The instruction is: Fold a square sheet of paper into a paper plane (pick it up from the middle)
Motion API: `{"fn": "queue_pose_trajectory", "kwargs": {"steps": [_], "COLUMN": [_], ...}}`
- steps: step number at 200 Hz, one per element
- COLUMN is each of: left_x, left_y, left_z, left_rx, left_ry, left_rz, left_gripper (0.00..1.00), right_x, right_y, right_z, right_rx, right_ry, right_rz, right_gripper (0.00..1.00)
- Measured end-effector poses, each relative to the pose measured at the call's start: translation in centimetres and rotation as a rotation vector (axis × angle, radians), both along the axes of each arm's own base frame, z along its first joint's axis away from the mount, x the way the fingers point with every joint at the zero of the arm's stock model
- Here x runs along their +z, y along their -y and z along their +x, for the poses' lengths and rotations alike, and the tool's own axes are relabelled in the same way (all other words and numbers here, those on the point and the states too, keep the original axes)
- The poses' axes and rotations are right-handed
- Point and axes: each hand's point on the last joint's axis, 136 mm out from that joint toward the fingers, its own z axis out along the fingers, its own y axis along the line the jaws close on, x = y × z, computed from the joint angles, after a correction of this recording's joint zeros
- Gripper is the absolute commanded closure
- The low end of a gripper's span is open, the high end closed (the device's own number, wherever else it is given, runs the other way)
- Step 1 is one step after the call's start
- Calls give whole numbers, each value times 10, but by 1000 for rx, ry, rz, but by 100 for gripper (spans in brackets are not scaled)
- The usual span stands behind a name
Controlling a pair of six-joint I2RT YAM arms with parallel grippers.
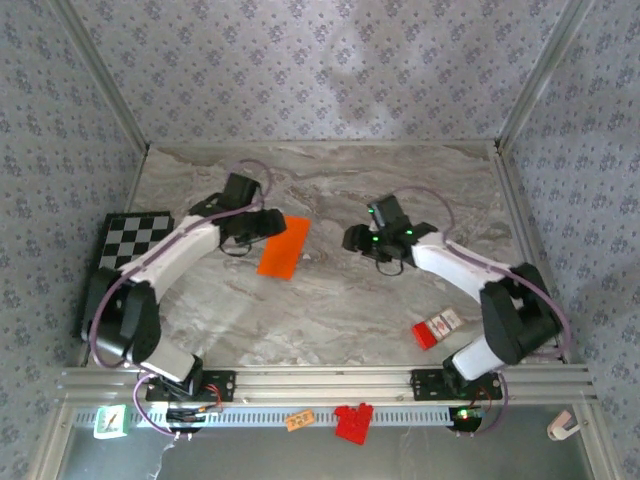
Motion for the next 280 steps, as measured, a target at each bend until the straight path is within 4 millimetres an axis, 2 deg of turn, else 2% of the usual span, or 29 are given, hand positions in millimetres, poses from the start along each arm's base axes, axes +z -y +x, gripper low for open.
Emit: {"fn": "queue_pose_trajectory", "kwargs": {"steps": [17,35,60,79,99,150,189,202,232,253,269,280], "left_x": [-1,-10,-20,-18,-16,-21,-20,-22,-26,-27,-30,-32], "left_y": [-29,-52,-72,-83,-89,-88,-83,-81,-71,-63,-58,-54], "left_z": [-3,-8,-17,-21,-23,-28,-25,-25,-23,-20,-20,-21], "left_rx": [80,149,204,236,252,249,236,231,208,187,179,172], "left_ry": [-2,-30,-56,-54,-45,-63,-59,-72,-86,-89,-96,-101], "left_rz": [-20,-39,-57,-74,-92,-118,-146,-157,-206,-252,-285,-306], "left_gripper": [11,9,7,5,2,0,0,0,0,0,0,0], "right_x": [-3,-4,-12,-24,-38,-69,-73,-74,-77,-75,-65,-50], "right_y": [-42,-85,-137,-164,-177,-174,-164,-154,-112,-90,-85,-86], "right_z": [3,7,9,7,2,-11,-22,-27,-49,-58,-57,-50], "right_rx": [79,148,230,278,308,374,471,515,616,645,623,574], "right_ry": [-7,-8,-24,-51,-91,-181,-183,-168,-153,-150,-130,-90], "right_rz": [14,36,64,69,60,-12,-80,-123,-266,-319,-315,-287], "right_gripper": [43,45,47,47,47,48,49,49,49,48,47,46]}}
